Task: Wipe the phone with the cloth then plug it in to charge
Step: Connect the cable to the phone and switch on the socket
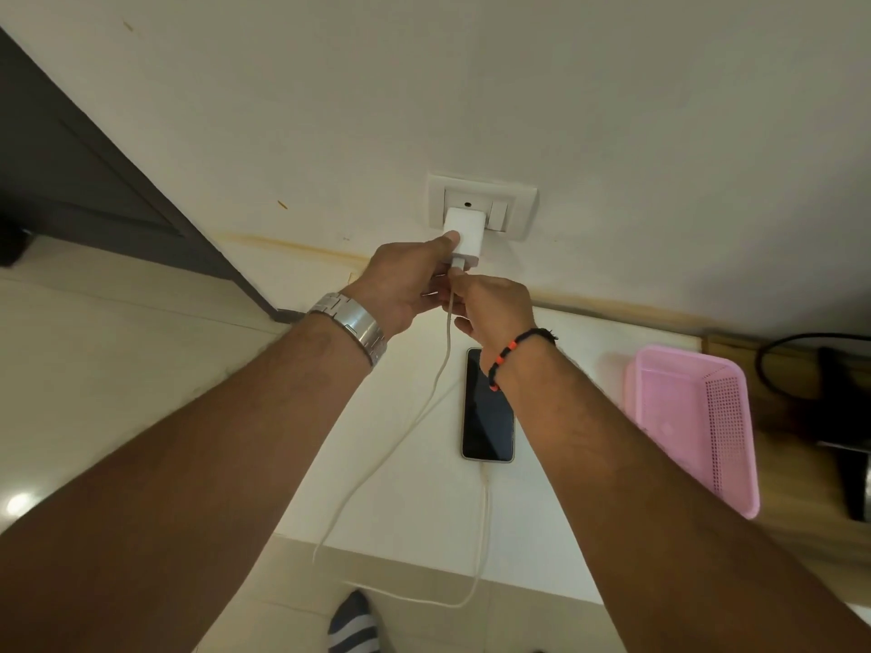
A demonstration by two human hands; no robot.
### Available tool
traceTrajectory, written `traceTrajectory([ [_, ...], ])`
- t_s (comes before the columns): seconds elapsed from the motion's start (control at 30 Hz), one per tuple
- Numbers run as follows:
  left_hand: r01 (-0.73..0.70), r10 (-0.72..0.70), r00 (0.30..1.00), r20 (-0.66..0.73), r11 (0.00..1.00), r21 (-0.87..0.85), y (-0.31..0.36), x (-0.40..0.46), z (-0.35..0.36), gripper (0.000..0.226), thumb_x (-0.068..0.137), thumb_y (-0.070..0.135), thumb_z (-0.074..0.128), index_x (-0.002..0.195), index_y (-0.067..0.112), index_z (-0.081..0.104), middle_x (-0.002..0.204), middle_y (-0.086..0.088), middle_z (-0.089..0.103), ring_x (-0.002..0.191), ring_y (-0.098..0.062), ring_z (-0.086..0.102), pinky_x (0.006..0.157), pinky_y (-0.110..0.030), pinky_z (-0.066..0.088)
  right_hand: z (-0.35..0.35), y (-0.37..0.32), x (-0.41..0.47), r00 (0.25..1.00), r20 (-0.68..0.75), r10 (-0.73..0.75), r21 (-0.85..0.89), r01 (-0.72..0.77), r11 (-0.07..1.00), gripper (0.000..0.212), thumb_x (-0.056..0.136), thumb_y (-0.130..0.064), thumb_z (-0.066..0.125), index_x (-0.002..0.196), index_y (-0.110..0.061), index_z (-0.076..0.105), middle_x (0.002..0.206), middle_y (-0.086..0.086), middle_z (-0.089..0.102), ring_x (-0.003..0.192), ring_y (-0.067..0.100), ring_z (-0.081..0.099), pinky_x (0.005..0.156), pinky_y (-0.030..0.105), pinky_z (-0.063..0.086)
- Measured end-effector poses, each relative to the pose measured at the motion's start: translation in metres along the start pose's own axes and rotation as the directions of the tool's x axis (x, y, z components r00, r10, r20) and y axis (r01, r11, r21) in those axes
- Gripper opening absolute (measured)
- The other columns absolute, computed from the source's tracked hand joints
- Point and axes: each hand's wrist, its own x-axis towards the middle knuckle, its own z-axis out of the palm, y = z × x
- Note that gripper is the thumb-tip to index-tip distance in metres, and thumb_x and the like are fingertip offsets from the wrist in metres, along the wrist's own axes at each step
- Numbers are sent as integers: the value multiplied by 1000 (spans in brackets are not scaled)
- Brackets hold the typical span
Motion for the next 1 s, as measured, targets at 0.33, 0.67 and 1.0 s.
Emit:
traceTrajectory([
  [0.33,64,-92,975,-202,988,-141,-49,-26,-43,50,99,57,64,112,10,74,107,-11,83,101,-27,80,92,-48,65,-54,10,-16,998,32,-46,346,32,938,36,104,-26,51,135,-12,63,132,4,69,125,18,61,107,41,50],
  [0.67,166,-193,953,-234,978,-130,-109,-62,-63,34,105,39,63,110,7,73,102,-12,79,90,-29,75,98,-53,60,-40,-26,-2,996,44,-77,471,47,881,45,103,-25,38,138,-10,62,139,8,64,131,22,56,115,49,42],
  [1.0,163,-182,956,-229,982,-100,-103,-60,-59,30,106,35,61,109,7,73,102,-12,78,93,-30,73,98,-52,60,-36,-30,0,995,94,-16,657,-50,752,48,92,-9,40,136,-10,61,142,10,61,136,24,51,119,51,35],
])
